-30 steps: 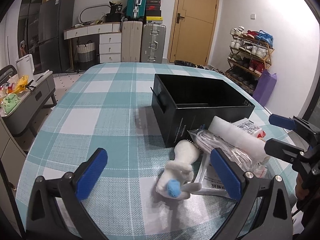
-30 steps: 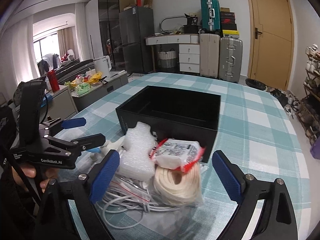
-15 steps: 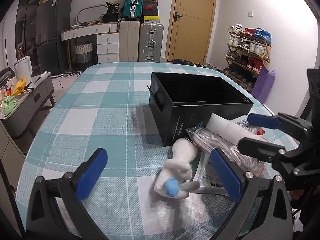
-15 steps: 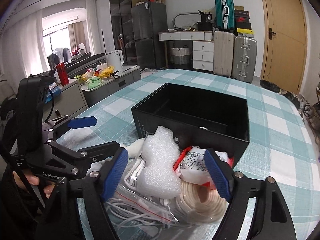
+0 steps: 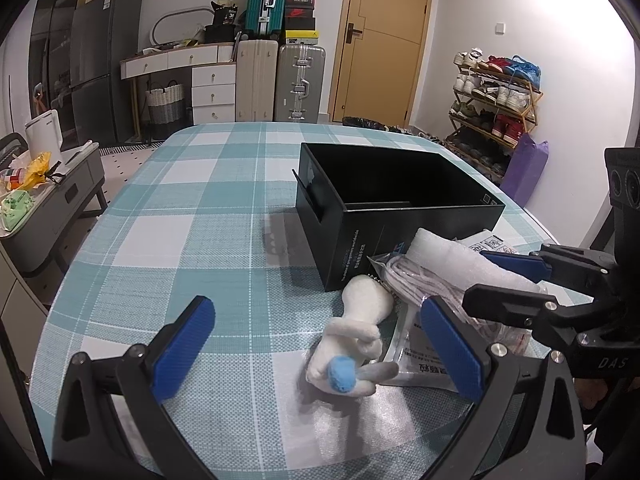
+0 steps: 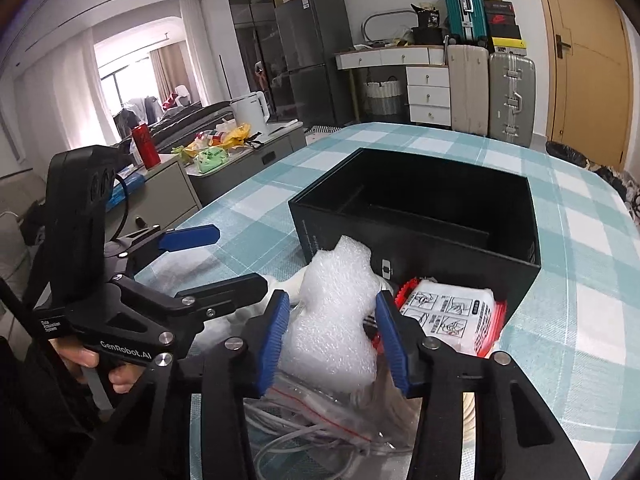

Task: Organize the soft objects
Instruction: 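Close the right gripper on the white foam-wrapped item, then lift the foam item with the right gripper while the left gripper grasps the white plush toy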

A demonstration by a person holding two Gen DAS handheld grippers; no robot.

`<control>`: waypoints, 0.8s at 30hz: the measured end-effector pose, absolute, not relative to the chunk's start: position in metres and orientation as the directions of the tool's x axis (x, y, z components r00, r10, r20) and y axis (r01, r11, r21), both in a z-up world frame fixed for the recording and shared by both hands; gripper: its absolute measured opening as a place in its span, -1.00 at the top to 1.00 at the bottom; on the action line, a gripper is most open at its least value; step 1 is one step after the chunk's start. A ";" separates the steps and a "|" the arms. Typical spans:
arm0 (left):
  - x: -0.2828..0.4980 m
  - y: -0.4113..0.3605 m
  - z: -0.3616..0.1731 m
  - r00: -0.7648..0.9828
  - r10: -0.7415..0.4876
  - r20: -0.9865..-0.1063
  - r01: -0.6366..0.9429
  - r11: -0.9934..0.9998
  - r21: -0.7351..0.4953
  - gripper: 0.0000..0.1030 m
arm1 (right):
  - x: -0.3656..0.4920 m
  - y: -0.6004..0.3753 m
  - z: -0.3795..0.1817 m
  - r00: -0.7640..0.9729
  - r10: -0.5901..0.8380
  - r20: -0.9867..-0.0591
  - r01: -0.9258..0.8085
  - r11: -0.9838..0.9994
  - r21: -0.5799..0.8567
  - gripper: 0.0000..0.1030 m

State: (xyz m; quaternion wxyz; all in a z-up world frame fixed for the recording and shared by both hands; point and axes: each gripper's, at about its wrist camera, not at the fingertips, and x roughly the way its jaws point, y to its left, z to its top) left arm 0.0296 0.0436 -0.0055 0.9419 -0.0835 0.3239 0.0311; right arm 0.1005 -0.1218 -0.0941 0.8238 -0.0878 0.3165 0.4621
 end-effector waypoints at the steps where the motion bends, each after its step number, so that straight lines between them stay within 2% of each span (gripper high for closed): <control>1: 0.030 0.044 -0.006 0.788 0.005 -0.616 -0.113 0.984 -0.137 -1.00 | 0.100 -0.122 -0.094 0.374 0.708 -0.600 -0.816 0.558 0.150 0.17; 4: 0.030 0.043 -0.006 0.786 0.003 -0.618 -0.111 0.984 -0.136 -1.00 | 0.097 -0.126 -0.091 0.386 0.717 -0.580 -0.816 0.559 0.148 0.25; 17: 0.042 0.041 -0.015 0.738 0.008 -0.675 -0.117 0.986 -0.117 -0.99 | 0.082 -0.158 -0.072 0.484 0.717 -0.502 -0.789 0.605 0.103 0.27; 20: 0.046 0.041 -0.020 0.713 -0.003 -0.701 -0.113 0.986 -0.120 -0.95 | 0.082 -0.165 -0.068 0.502 0.715 -0.487 -0.780 0.617 0.102 0.27; 24: 0.051 0.040 -0.025 0.685 -0.029 -0.728 -0.098 0.986 -0.132 -0.73 | 0.080 -0.175 -0.063 0.518 0.711 -0.476 -0.769 0.630 0.106 0.27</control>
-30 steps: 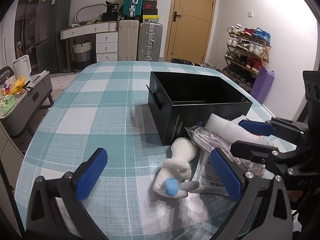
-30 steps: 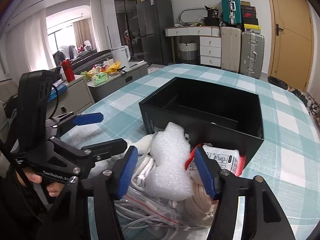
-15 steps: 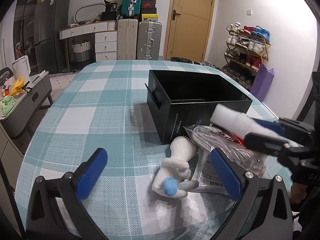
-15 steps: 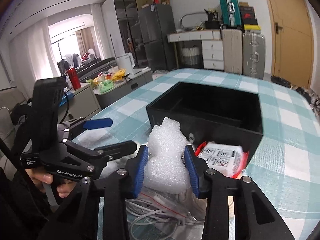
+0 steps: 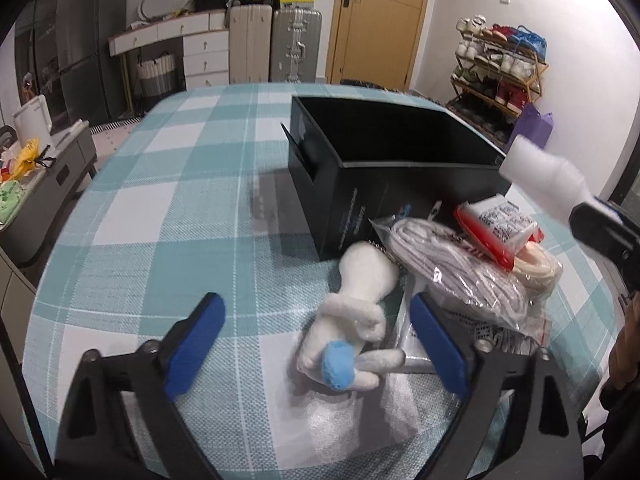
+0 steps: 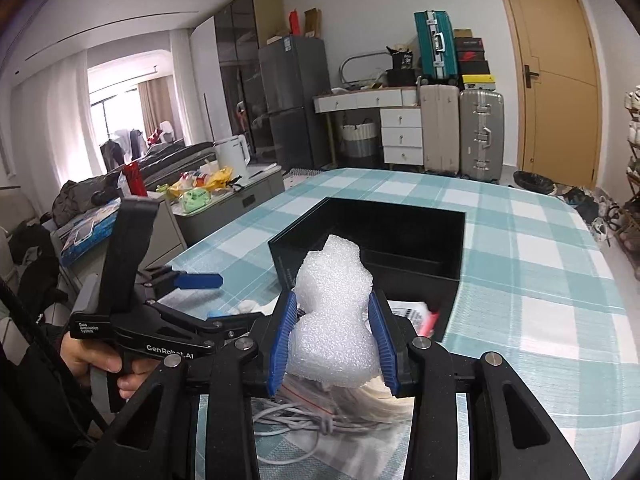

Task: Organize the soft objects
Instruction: 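Lift the foam item with the right gripper while the left gripper grasps the white plush toy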

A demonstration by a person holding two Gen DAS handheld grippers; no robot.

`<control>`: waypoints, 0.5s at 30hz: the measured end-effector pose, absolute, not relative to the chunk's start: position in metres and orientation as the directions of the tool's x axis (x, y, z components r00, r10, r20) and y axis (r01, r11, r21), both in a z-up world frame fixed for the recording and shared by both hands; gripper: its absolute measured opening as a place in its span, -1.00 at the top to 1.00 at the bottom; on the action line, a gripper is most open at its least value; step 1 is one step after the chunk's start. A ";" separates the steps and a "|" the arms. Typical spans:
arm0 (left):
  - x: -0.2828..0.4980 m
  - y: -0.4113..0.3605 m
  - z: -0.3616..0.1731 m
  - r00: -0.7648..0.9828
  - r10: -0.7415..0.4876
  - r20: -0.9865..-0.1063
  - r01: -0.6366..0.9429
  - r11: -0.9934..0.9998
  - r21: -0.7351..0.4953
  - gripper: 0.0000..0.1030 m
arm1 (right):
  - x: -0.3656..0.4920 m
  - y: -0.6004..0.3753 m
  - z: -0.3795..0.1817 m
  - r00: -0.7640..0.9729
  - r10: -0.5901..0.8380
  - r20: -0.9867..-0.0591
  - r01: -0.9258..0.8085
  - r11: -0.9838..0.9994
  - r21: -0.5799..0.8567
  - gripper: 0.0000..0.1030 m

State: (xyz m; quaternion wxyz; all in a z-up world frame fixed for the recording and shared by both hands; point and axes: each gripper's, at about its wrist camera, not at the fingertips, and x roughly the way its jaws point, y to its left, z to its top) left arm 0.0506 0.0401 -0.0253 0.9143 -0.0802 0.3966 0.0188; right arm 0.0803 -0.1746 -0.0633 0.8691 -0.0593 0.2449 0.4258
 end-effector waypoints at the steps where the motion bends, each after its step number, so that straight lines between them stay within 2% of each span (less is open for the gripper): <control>1: 0.051 0.040 -0.027 0.676 -0.036 -0.736 -0.096 0.986 -0.136 -0.63 | 0.080 -0.177 -0.063 0.521 0.710 -0.474 -0.766 0.634 0.106 0.27; 4: 0.051 0.040 -0.030 0.658 -0.046 -0.751 -0.094 0.985 -0.142 -0.42 | 0.079 -0.181 -0.061 0.527 0.707 -0.471 -0.761 0.639 0.108 0.27; 9: 0.048 0.036 -0.030 0.652 -0.033 -0.757 -0.087 0.989 -0.119 -0.25 | 0.077 -0.185 -0.060 0.534 0.703 -0.469 -0.756 0.646 0.108 0.27; 11: 0.047 0.034 -0.030 0.651 -0.021 -0.759 -0.083 0.992 -0.099 -0.11 | 0.075 -0.185 -0.059 0.538 0.701 -0.468 -0.754 0.648 0.104 0.27; 13: 0.047 0.031 -0.030 0.652 -0.011 -0.758 -0.079 0.994 -0.082 0.14 | 0.075 -0.185 -0.058 0.539 0.701 -0.467 -0.754 0.648 0.103 0.27; 15: 0.046 0.029 -0.030 0.653 -0.017 -0.757 -0.062 0.995 -0.076 0.19 | 0.076 -0.185 -0.058 0.539 0.701 -0.467 -0.755 0.648 0.102 0.27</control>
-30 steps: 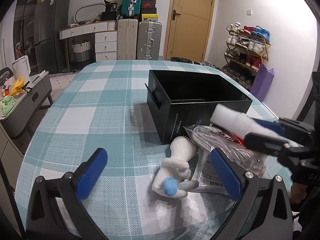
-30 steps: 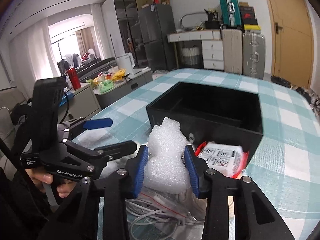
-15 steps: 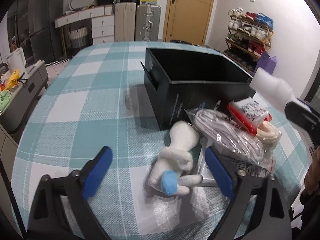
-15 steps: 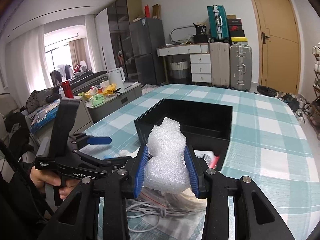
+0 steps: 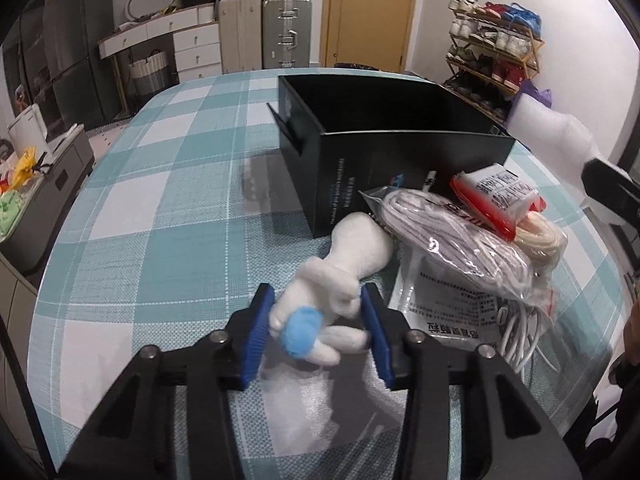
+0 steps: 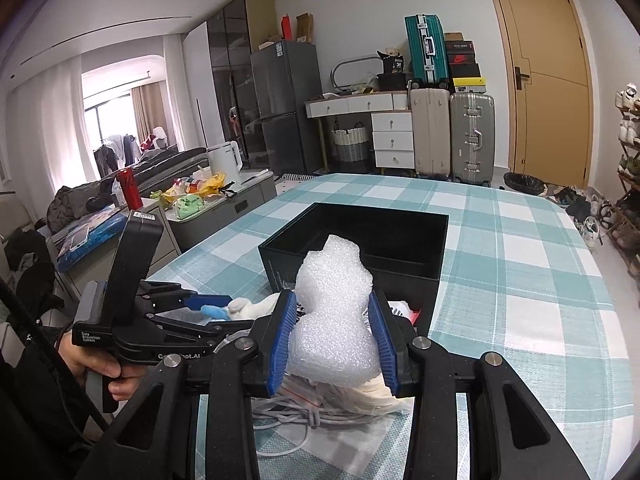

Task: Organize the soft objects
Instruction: 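Lift the foam item with the right gripper while the left gripper grasps the white plush toy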

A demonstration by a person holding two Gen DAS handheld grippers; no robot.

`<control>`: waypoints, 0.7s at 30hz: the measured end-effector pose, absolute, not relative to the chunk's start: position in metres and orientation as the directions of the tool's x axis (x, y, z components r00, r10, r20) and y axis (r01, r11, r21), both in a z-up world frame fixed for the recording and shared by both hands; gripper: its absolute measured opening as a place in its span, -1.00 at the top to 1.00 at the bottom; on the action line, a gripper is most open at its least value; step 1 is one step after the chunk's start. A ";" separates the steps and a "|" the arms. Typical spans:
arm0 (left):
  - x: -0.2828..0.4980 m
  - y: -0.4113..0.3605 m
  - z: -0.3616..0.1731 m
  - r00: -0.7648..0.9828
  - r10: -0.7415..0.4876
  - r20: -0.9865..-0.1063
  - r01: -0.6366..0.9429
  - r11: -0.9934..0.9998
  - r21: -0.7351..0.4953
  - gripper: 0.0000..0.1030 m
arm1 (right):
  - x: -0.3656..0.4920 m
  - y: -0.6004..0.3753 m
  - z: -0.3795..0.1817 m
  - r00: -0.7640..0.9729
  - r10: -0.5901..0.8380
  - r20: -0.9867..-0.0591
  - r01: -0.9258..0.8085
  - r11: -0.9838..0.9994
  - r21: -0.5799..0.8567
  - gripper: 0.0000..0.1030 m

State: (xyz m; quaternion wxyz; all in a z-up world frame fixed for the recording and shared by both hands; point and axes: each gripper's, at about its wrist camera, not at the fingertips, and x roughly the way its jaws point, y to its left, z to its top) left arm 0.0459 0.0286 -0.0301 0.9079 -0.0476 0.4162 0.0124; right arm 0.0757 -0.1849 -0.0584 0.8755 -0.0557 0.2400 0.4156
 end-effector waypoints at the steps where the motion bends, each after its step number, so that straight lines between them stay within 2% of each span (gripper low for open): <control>1: 0.045 0.028 -0.030 0.654 -0.022 -0.756 -0.057 0.995 -0.078 0.21 | 0.076 -0.185 -0.058 0.540 0.700 -0.467 -0.753 0.650 0.103 0.27; 14: 0.025 0.039 -0.022 0.690 -0.033 -0.723 -0.072 0.991 -0.114 0.27 | 0.072 -0.195 -0.056 0.559 0.690 -0.459 -0.739 0.666 0.102 0.27; 21: 0.013 0.050 -0.005 0.736 -0.006 -0.677 -0.105 0.987 -0.124 0.27 | 0.073 -0.201 -0.054 0.577 0.680 -0.452 -0.726 0.681 0.098 0.27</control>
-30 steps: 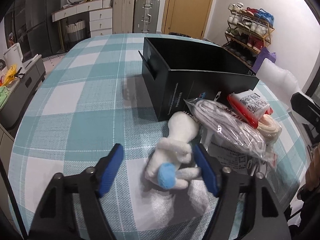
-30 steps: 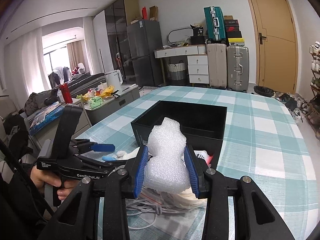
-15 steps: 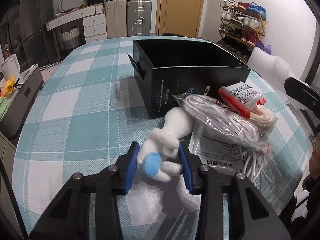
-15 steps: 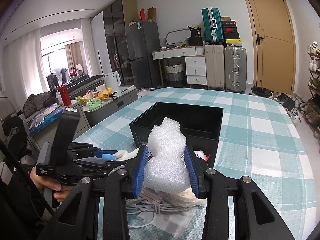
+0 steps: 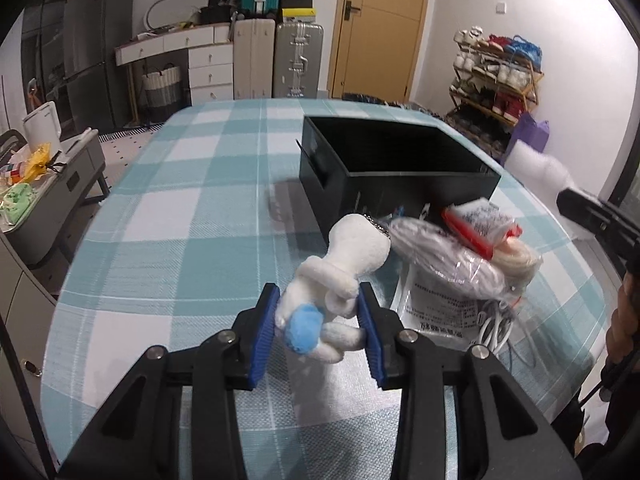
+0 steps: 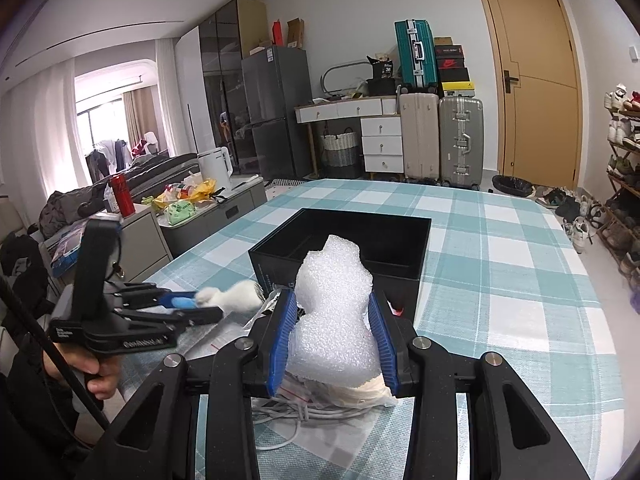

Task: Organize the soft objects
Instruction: 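Lift the foam item with the right gripper while the left gripper grasps the white plush toy, then carry the plush toy and foam item into the black box and release both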

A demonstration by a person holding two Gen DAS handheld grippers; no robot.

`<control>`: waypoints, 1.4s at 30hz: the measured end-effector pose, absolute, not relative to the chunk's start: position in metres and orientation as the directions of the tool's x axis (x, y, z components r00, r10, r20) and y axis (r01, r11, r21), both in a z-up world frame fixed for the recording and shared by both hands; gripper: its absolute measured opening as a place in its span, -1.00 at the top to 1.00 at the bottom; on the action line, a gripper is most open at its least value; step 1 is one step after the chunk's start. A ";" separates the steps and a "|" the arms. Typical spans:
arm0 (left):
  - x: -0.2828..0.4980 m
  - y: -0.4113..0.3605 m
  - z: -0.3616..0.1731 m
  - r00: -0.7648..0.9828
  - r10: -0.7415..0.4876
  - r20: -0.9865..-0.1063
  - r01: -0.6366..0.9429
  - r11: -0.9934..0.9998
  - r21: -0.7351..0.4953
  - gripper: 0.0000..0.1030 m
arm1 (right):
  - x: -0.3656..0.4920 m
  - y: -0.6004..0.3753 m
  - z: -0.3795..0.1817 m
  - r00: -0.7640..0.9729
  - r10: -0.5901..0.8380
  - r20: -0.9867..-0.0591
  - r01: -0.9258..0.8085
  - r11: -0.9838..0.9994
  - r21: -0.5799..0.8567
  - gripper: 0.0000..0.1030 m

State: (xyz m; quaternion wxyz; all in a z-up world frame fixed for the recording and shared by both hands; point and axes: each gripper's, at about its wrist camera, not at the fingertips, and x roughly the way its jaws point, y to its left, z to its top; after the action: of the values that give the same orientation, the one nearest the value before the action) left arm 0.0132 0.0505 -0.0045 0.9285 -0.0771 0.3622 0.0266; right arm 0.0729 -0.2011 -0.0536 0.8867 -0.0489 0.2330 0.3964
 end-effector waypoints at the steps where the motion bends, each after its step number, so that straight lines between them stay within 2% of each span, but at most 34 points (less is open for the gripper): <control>1: 0.012 0.052 -0.001 0.746 -0.006 -0.666 -0.109 0.985 -0.130 0.27 | 0.073 -0.202 -0.053 0.580 0.678 -0.452 -0.723 0.684 0.097 0.27; 10: 0.010 0.047 0.018 0.793 -0.008 -0.609 -0.106 0.983 -0.150 0.27 | 0.074 -0.206 -0.047 0.603 0.659 -0.450 -0.709 0.701 0.076 0.27; 25: 0.044 0.039 0.055 0.825 -0.043 -0.563 -0.070 0.982 -0.178 0.27 | 0.096 -0.193 -0.033 0.607 0.643 -0.468 -0.702 0.709 0.063 0.27; 42: 0.098 0.031 0.063 0.814 -0.064 -0.577 -0.052 0.982 -0.183 0.26 | 0.143 -0.168 -0.019 0.584 0.632 -0.510 -0.713 0.700 0.052 0.27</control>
State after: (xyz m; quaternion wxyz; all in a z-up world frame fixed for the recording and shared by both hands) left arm 0.0982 0.0314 0.0629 0.9476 -0.0953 0.3050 -0.0033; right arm 0.1430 -0.1683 -0.0185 0.8863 -0.0794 0.2535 0.3794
